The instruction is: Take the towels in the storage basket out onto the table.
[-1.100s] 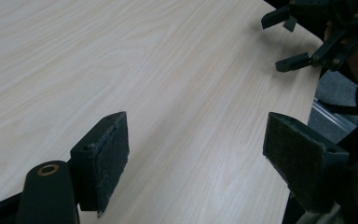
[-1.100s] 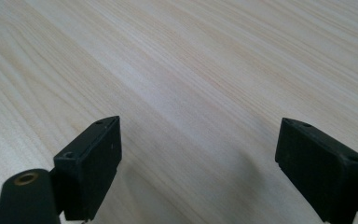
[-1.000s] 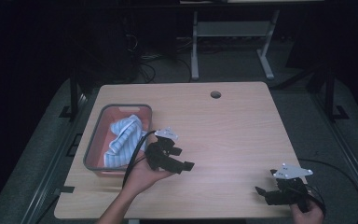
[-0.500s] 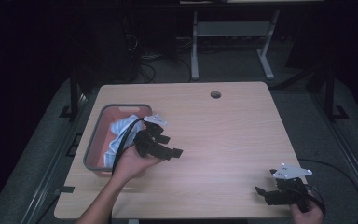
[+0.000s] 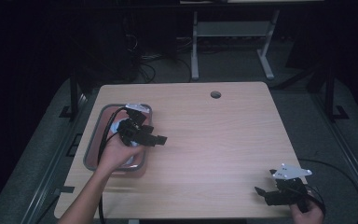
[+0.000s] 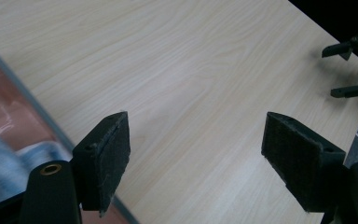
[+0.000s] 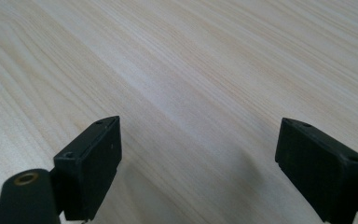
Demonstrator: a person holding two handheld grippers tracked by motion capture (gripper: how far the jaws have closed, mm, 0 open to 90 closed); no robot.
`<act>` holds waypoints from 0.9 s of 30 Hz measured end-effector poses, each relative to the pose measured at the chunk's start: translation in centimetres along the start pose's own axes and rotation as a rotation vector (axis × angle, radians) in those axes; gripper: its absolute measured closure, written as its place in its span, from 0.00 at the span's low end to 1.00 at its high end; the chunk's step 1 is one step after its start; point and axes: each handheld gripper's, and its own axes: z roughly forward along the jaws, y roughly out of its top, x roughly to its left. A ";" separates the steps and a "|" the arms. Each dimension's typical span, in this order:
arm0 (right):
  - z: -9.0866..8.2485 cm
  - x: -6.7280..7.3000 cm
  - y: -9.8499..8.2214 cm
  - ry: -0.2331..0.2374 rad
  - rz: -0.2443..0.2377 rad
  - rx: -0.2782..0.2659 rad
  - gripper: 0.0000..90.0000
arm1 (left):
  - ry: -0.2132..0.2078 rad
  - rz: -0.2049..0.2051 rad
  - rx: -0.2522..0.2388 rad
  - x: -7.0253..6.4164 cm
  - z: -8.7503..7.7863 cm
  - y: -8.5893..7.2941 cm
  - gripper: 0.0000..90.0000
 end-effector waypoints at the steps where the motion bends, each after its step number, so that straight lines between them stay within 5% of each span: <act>1: 0.0 0.0 0.0 0.000 -0.001 0.000 0.15 | 0.017 -0.007 -0.003 0.4 -0.2 -0.1 0.26; 16: 0.1 0.0 -0.1 -0.001 -0.002 0.007 0.15 | 0.116 -0.062 -0.008 3.6 -2.3 -1.6 0.26; 27: 0.0 0.0 -0.2 0.002 -0.001 0.006 0.15 | 0.181 -0.149 0.008 6.4 -2.7 -2.6 0.26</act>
